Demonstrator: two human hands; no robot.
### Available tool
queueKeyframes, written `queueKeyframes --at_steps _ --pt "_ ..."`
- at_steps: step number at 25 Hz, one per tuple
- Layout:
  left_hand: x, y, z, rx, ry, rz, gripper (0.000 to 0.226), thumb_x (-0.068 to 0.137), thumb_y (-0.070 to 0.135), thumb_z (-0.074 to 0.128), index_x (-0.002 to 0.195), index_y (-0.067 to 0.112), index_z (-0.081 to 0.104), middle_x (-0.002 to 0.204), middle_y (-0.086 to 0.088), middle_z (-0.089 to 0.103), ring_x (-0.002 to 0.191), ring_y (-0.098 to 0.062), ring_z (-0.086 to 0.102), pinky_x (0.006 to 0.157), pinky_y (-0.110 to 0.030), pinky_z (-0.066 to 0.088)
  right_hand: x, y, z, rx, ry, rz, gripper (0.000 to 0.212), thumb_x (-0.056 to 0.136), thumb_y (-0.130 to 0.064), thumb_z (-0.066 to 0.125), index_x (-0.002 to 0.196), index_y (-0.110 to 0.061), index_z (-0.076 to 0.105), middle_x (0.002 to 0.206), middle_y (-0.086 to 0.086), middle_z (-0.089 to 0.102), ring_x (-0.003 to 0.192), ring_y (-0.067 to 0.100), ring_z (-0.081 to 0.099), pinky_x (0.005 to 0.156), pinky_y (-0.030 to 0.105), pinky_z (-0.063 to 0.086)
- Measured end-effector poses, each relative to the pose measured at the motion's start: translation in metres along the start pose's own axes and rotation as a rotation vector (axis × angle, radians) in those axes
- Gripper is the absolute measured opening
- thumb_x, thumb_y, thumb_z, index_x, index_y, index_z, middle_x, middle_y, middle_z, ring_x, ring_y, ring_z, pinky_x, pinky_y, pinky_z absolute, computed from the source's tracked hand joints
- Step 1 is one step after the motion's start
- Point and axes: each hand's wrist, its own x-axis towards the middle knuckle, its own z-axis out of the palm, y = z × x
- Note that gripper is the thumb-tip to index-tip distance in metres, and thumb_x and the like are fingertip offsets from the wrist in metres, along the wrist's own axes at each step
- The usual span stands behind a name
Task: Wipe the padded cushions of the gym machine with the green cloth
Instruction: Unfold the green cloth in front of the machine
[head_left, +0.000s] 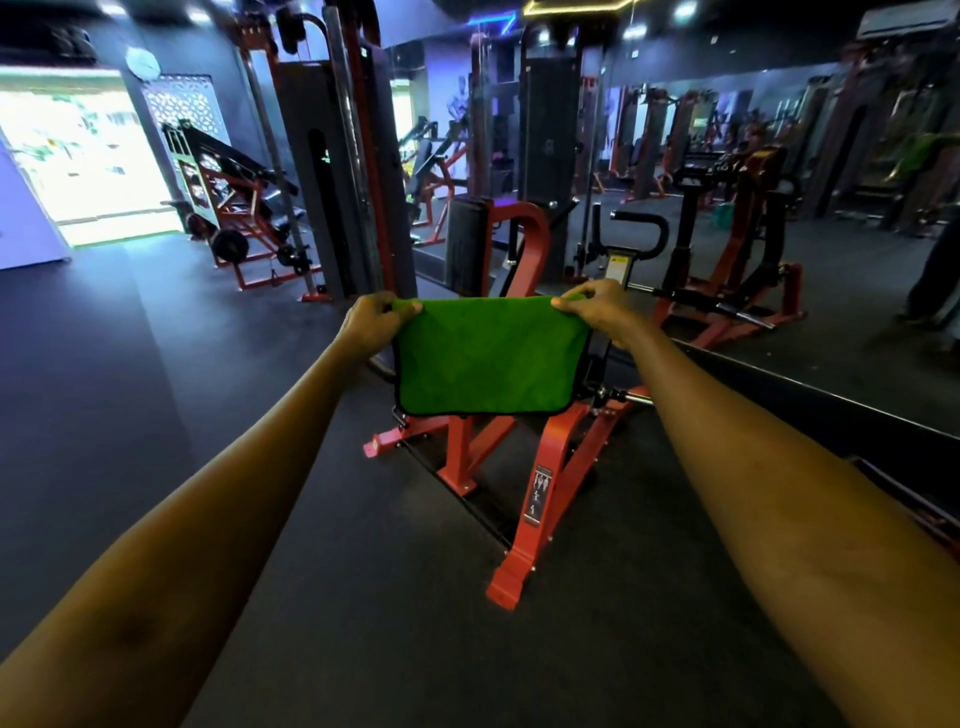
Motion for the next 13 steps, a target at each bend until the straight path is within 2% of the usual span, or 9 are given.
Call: queueKeyframes --at_steps 2,4,7,10,11,13 --pt "0.003 0.009 0.0 -0.187 0.057 -0.043 0.034 0.08 0.049 0.07 0.077 0.015 0.066 0.085 -0.009 0.065 0.083 -0.021 0.061 0.08 -0.043 0.054 0.0 0.001 0.0 -0.175 0.016 -0.082 0.033 0.092 -0.031 0.075 0.099 0.001 0.073 0.09 0.01 0.065 0.085 0.022 0.06 0.074 0.033 0.048" --pt "0.004 0.012 0.004 -0.277 0.088 -0.077 0.027 0.085 0.045 0.07 0.075 0.02 0.064 0.089 -0.009 0.068 0.087 -0.023 0.065 0.088 -0.049 0.055 -0.002 0.001 0.004 -0.323 -0.006 -0.124 0.042 0.098 -0.038 0.064 0.094 0.004 0.069 0.088 0.015 0.062 0.085 0.028 0.059 0.07 0.03 0.038" --pt "-0.004 0.017 0.011 -0.315 0.13 -0.118 0.021 0.089 0.042 0.069 0.079 0.023 0.067 0.093 -0.01 0.072 0.095 -0.03 0.07 0.088 -0.048 0.059 -0.011 0.006 0.012 -0.325 -0.137 -0.11 0.046 0.104 -0.042 0.053 0.107 0.002 0.066 0.099 0.016 0.063 0.092 0.027 0.059 0.067 0.03 0.04" --pt "-0.001 0.019 0.011 -0.252 0.204 -0.134 0.017 0.091 0.037 0.067 0.086 0.021 0.068 0.094 -0.008 0.071 0.093 -0.027 0.069 0.081 -0.04 0.06 -0.022 0.012 0.008 -0.08 -0.312 -0.067 0.037 0.095 -0.039 0.068 0.108 -0.005 0.07 0.096 0.003 0.069 0.085 0.013 0.065 0.063 0.019 0.05" --pt "0.0 0.02 0.011 -0.231 0.22 -0.137 0.018 0.092 0.037 0.067 0.089 0.019 0.068 0.095 -0.007 0.071 0.092 -0.025 0.069 0.078 -0.038 0.059 -0.023 0.013 0.006 -0.065 -0.37 -0.056 0.036 0.089 -0.04 0.075 0.105 -0.008 0.073 0.096 0.002 0.073 0.086 0.013 0.068 0.068 0.021 0.053" --pt "0.001 0.021 0.014 -0.174 0.233 -0.13 0.021 0.092 0.038 0.069 0.093 0.017 0.067 0.094 -0.005 0.068 0.09 -0.022 0.066 0.073 -0.032 0.053 -0.017 0.013 0.004 -0.278 -0.38 -0.075 0.043 0.081 -0.044 0.082 0.107 -0.009 0.076 0.103 0.008 0.076 0.095 0.022 0.071 0.082 0.035 0.056"
